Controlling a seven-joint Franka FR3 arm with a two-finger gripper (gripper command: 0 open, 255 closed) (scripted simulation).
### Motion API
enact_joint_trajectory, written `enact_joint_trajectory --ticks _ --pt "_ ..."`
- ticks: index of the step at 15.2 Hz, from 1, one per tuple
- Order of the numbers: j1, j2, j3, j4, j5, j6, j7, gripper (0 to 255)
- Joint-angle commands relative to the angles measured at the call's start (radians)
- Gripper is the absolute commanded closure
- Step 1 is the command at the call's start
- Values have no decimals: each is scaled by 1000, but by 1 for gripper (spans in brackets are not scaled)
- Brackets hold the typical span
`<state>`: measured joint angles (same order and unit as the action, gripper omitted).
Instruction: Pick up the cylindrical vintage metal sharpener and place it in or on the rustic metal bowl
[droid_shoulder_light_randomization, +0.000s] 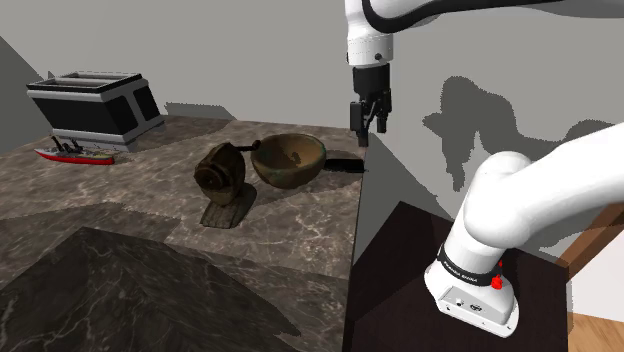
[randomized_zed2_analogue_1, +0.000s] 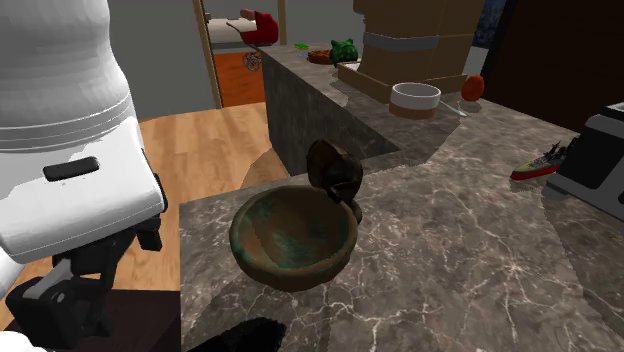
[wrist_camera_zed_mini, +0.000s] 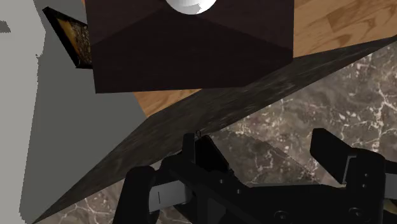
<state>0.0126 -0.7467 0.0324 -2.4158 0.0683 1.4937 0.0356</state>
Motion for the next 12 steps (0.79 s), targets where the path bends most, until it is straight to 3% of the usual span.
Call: enact_joint_trajectory --ticks 1,12 --pt "0 0 0 0 0 0 0 0" --pt "87 357 87 287 -26 160 -109 0"
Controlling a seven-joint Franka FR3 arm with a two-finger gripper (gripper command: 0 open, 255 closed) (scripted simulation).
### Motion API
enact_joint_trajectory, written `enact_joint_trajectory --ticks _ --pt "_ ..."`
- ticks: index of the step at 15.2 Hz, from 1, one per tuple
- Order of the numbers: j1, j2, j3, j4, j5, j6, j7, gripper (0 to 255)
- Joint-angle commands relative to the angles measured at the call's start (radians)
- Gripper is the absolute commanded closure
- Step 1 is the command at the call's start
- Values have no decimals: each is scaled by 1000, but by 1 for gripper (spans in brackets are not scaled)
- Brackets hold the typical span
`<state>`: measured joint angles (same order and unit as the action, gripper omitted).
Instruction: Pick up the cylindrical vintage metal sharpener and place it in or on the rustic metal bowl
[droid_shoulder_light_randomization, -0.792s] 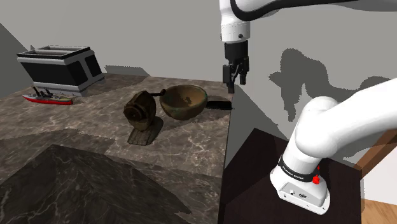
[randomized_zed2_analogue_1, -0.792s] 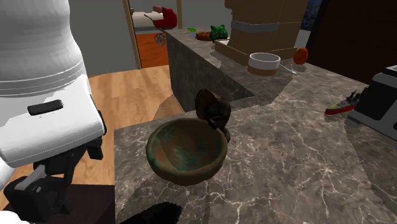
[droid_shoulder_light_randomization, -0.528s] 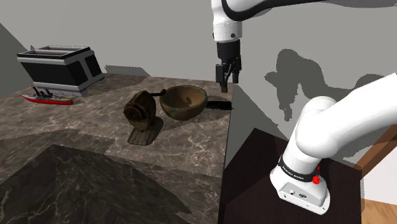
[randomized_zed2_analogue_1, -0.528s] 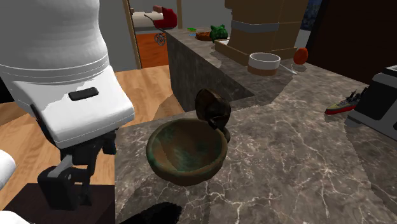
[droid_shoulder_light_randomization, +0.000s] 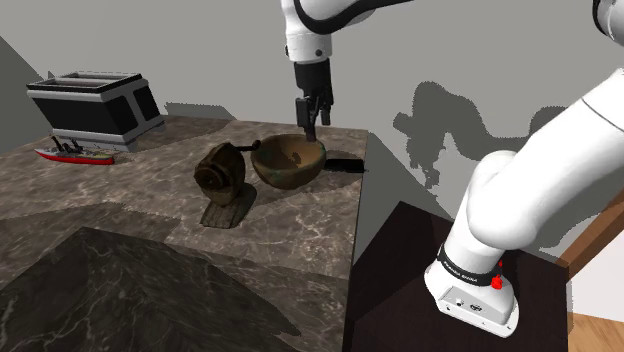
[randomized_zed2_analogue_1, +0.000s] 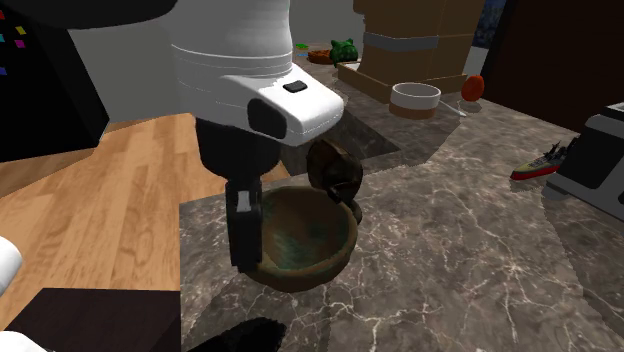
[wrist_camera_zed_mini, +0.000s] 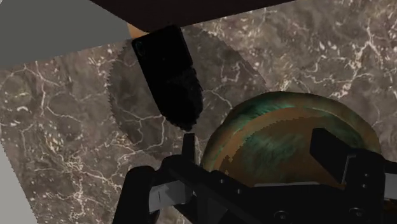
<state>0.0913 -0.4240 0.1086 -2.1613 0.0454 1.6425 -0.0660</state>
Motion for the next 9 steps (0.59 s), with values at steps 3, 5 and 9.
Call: enact_joint_trajectory --ticks 3,5,9 --pt "29 125 38 125 -20 33 -30 0" --pt "42 184 57 190 -34 44 -44 0" --pt "70 302 96 327 -69 54 -69 0"
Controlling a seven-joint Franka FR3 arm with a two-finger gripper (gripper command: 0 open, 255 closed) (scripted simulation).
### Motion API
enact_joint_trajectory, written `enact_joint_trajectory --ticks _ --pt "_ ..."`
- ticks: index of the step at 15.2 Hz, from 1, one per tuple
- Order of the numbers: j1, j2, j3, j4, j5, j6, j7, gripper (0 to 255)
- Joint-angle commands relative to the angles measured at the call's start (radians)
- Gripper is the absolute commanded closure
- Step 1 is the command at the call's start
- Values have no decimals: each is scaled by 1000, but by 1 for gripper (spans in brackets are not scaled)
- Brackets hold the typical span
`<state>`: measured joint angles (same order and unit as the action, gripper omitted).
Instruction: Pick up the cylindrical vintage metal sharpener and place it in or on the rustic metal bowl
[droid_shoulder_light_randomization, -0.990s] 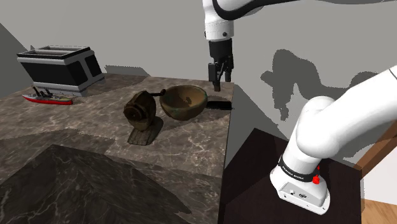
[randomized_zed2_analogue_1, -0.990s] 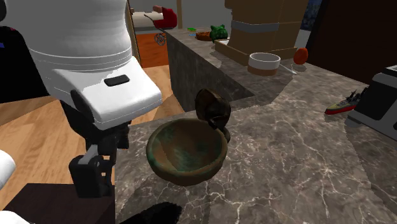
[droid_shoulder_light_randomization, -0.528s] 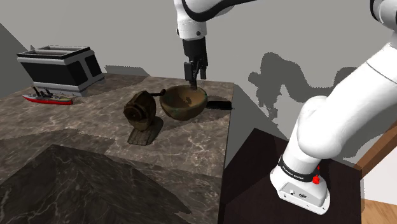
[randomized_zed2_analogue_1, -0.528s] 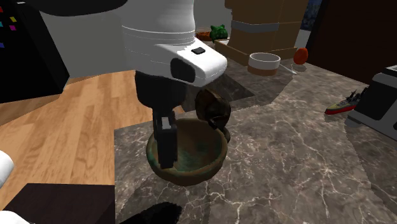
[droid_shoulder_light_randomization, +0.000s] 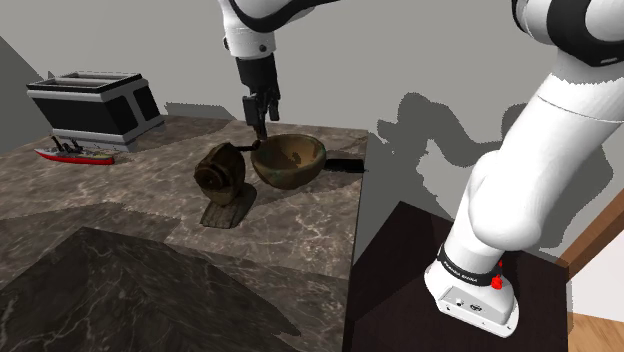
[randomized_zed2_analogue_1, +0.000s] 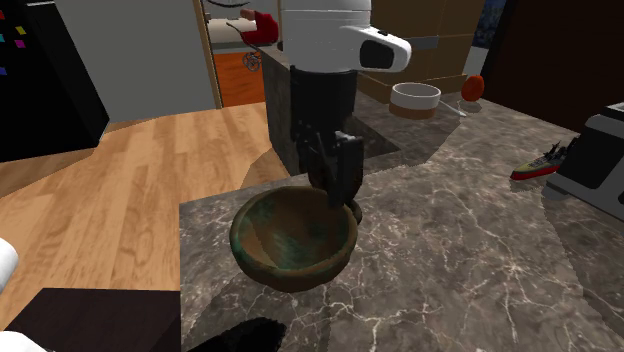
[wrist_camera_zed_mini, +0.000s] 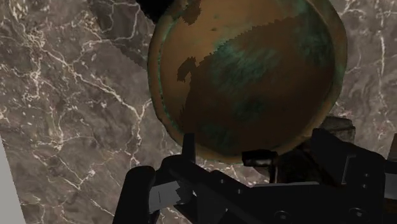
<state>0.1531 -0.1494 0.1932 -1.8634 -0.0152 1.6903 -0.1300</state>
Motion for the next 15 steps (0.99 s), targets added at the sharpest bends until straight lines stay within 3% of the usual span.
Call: enact_joint_trajectory --ticks 1,3,10,15 --pt "16 57 21 65 -19 6 -10 0" --pt "26 91 32 108 -32 6 -16 0" --pt "24 87 30 1 -32 109 -16 0" --pt "24 87 30 1 -32 109 -16 0"
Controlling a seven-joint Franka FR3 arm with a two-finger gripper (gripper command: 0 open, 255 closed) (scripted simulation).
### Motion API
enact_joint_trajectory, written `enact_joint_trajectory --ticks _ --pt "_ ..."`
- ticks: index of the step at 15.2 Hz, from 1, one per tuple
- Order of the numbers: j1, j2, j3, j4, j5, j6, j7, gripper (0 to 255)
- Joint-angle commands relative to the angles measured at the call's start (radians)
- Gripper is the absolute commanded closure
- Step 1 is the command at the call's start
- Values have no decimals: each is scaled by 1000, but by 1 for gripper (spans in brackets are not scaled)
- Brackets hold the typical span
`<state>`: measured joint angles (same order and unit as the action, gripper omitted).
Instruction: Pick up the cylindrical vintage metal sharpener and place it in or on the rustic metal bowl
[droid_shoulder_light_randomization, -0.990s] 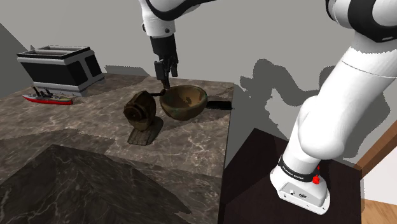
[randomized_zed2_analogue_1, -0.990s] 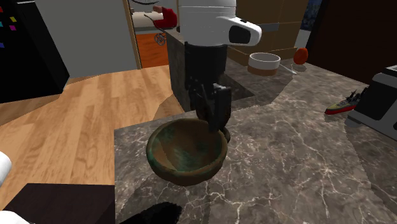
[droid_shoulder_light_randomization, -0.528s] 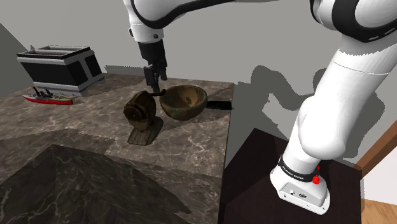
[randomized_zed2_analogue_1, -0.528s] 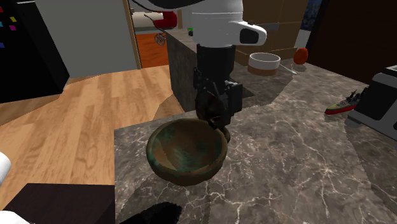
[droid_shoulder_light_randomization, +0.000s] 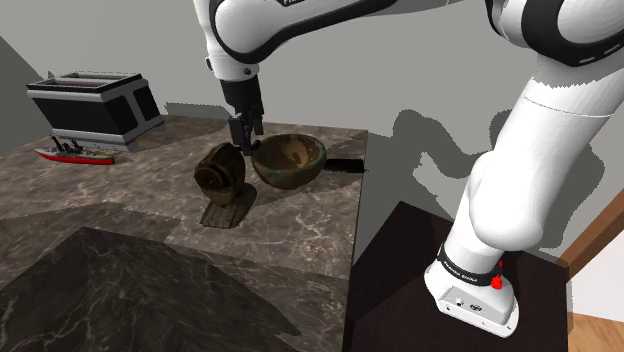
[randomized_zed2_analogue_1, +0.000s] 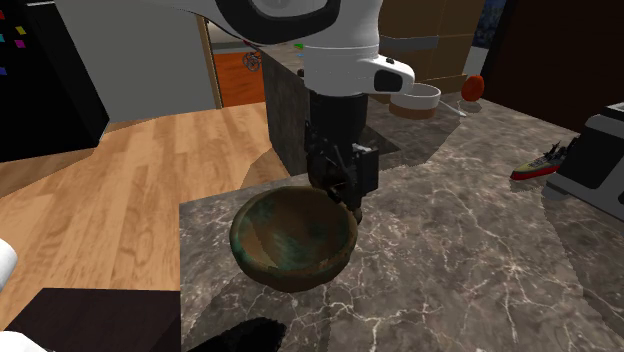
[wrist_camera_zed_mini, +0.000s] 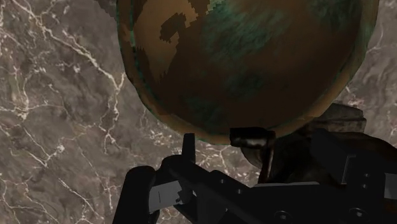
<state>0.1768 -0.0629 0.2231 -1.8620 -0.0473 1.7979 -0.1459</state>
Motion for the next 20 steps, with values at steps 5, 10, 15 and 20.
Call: enact_joint_trajectory --ticks 5,10,15,20 --pt "0 0 0 -1 0 1 0 255" --pt "0 0 0 -1 0 1 0 255" --pt "0 0 0 26 0 -26 -2 255" --pt "0 3 0 97 0 -94 -4 255"
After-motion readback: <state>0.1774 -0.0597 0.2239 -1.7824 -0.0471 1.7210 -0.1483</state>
